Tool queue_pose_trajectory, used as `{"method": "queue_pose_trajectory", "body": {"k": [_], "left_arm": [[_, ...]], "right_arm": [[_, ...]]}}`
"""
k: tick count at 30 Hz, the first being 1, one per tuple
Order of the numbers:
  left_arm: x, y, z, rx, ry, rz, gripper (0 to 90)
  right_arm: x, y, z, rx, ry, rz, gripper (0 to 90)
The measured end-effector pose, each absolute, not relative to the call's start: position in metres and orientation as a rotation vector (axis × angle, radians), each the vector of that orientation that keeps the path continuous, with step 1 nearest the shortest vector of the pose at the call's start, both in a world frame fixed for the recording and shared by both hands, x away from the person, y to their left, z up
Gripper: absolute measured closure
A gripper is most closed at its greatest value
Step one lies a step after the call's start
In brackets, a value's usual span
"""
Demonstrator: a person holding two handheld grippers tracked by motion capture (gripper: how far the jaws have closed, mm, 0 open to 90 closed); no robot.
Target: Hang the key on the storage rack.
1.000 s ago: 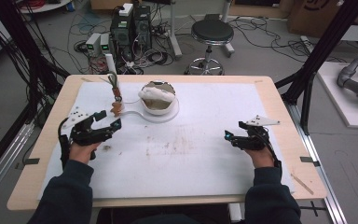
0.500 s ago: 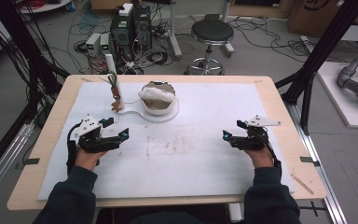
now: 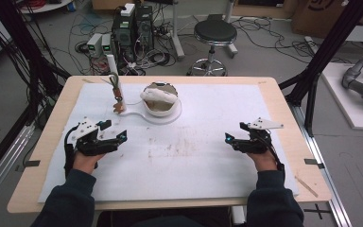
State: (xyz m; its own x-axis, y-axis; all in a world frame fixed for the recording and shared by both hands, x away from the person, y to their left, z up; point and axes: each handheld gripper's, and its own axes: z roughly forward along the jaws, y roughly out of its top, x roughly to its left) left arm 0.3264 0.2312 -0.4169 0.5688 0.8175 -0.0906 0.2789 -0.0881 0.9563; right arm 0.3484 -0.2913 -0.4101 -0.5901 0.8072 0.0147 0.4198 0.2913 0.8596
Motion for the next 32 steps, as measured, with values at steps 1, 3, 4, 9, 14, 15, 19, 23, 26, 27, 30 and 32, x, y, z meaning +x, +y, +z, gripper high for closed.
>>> {"method": "queue_pose_trajectory", "body": {"k": [1,3,4,9,14,15,19,23,26,27,30,32], "left_arm": [[0.3264,0.2322,-0.417,1.645,0.937,0.58,20.4],[0.3263,0.2335,-0.417,1.639,0.944,0.581,20.5],[0.3263,0.2344,-0.417,1.64,0.945,0.585,20.4],[0.326,0.2363,-0.4175,1.628,0.957,0.584,20.4],[0.3259,0.2375,-0.4176,1.629,0.958,0.586,20.5],[0.3259,0.2375,-0.4177,1.63,0.958,0.585,20.5],[0.326,0.2371,-0.4181,1.627,0.959,0.582,20.5],[0.3263,0.2376,-0.4182,1.629,0.96,0.584,20.5],[0.3267,0.2379,-0.4184,1.628,0.963,0.583,20.5],[0.3268,0.2381,-0.4184,1.63,0.963,0.584,20.5],[0.3269,0.2381,-0.4186,1.628,0.968,0.583,20.5],[0.3269,0.2382,-0.4187,1.627,0.969,0.586,20.5]], "right_arm": [[0.3487,-0.2911,-0.4103,1.099,2.139,1.23,21.6],[0.3487,-0.2906,-0.4104,1.097,2.144,1.225,21.6],[0.349,-0.2904,-0.4106,1.094,2.147,1.224,21.6],[0.349,-0.2902,-0.4107,1.095,2.147,1.225,21.6],[0.3491,-0.2903,-0.4108,1.093,2.151,1.224,21.6],[0.3491,-0.2902,-0.4108,1.094,2.15,1.223,21.6],[0.3493,-0.2904,-0.4108,1.093,2.152,1.221,21.6],[0.3499,-0.2907,-0.4111,1.091,2.152,1.224,21.6],[0.35,-0.291,-0.4112,1.093,2.153,1.224,21.6],[0.3501,-0.2913,-0.4112,1.094,2.153,1.224,21.6],[0.3504,-0.2919,-0.4112,1.098,2.149,1.226,21.6],[0.3506,-0.2923,-0.4113,1.096,2.149,1.229,21.6]]}}
